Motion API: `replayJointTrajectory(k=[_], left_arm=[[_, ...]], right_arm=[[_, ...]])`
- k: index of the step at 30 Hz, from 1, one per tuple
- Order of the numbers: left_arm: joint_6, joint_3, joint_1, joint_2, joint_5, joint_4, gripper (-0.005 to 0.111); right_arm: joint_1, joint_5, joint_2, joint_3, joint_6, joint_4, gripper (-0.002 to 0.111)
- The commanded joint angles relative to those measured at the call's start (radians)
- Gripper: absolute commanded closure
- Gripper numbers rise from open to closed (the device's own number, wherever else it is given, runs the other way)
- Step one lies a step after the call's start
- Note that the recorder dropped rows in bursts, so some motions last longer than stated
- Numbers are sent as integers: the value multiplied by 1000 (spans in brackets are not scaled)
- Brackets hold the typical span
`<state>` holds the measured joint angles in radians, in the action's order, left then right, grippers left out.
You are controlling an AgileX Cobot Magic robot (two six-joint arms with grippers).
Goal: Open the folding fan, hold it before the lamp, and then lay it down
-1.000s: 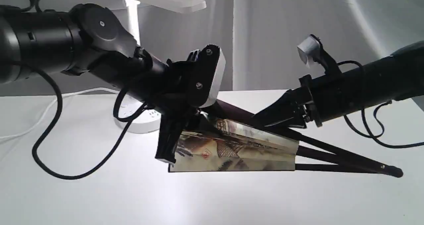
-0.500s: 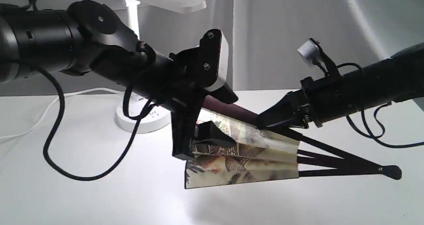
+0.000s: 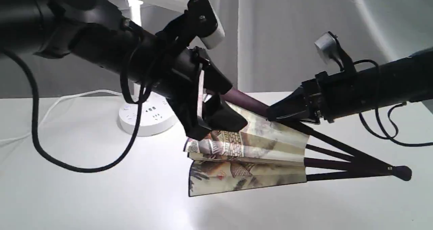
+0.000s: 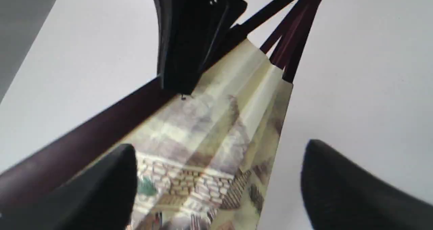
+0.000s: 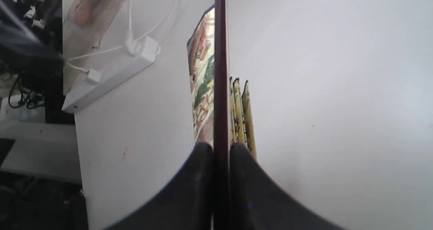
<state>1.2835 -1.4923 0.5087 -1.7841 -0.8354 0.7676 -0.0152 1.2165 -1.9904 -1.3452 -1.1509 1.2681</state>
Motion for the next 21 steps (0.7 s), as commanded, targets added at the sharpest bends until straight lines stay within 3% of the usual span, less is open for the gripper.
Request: replayJointTrajectory(k=[1,8,12,17,21], left_arm=[[-174,-2,3,49,-33,-79,61],[-418,-2,3,96,-142,-161,106],[-511,-2,3,100,-202,-229,107],[-864,-2,3,100,-182,-464,107],[-1024,1,3,100,-182,-601,107]], right_arm=[[-35,5,9,-7,51,8,108],[-58,5,11,-7,128,-23,108],[-58,5,36,-7,151,-38,108],[-58,4,96,-7,254,-77,108],[-58,-10,135,-7,314,-119,108]])
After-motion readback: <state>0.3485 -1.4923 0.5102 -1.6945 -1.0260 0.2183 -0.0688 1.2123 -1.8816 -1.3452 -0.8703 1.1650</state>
